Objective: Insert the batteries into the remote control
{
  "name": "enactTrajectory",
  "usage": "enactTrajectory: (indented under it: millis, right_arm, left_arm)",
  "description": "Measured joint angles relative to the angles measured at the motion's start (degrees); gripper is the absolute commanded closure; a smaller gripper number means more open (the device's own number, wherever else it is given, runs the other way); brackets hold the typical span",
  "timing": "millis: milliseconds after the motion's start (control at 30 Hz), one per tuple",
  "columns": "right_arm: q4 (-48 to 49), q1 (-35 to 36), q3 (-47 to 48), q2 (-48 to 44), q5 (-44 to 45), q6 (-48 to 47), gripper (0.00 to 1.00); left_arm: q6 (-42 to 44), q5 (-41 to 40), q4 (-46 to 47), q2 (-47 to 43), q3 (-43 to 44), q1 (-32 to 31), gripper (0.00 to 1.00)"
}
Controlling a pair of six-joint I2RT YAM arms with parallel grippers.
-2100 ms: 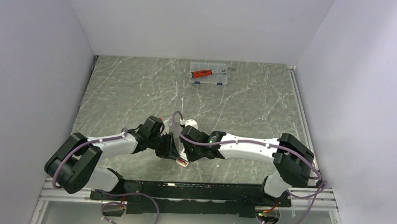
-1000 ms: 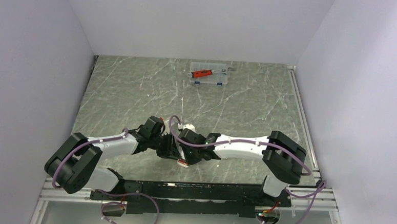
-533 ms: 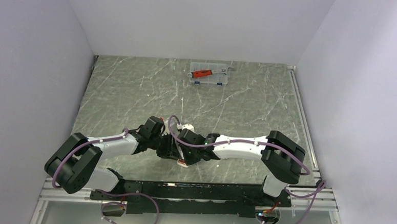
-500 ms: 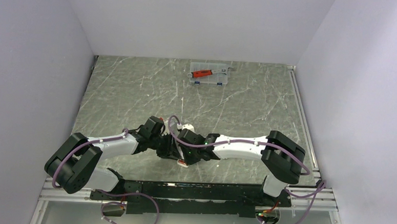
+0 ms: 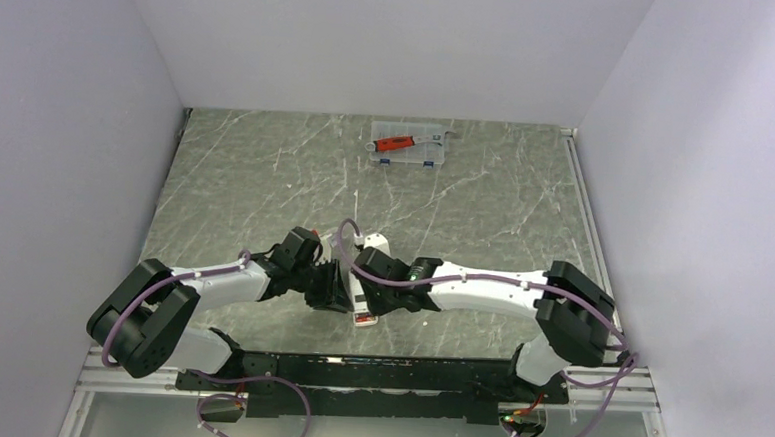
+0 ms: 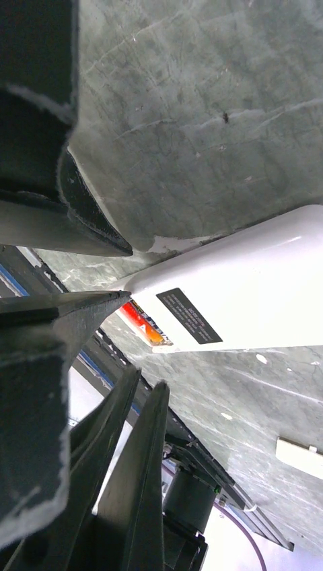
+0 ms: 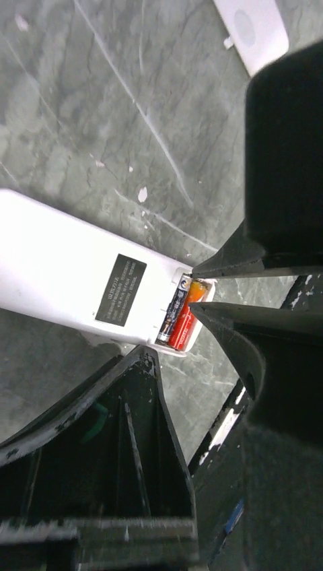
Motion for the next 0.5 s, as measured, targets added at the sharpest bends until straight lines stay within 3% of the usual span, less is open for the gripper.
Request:
enactTrajectory:
  millis: [300,500]
  right_arm:
    - [-1.9,-1.3,-0.3,-6.8,3.5,-1.2,0.63]
    - [-1.9,-4.7,-5.5,-13.1,4.3,-3.0,0.54]
  left_arm:
    - [0.7,-1.2,-2.7,0.0,0.6,0.0,0.68]
    - [1.7,-1.4,-4.2,0.3,2.8,0.0,0.67]
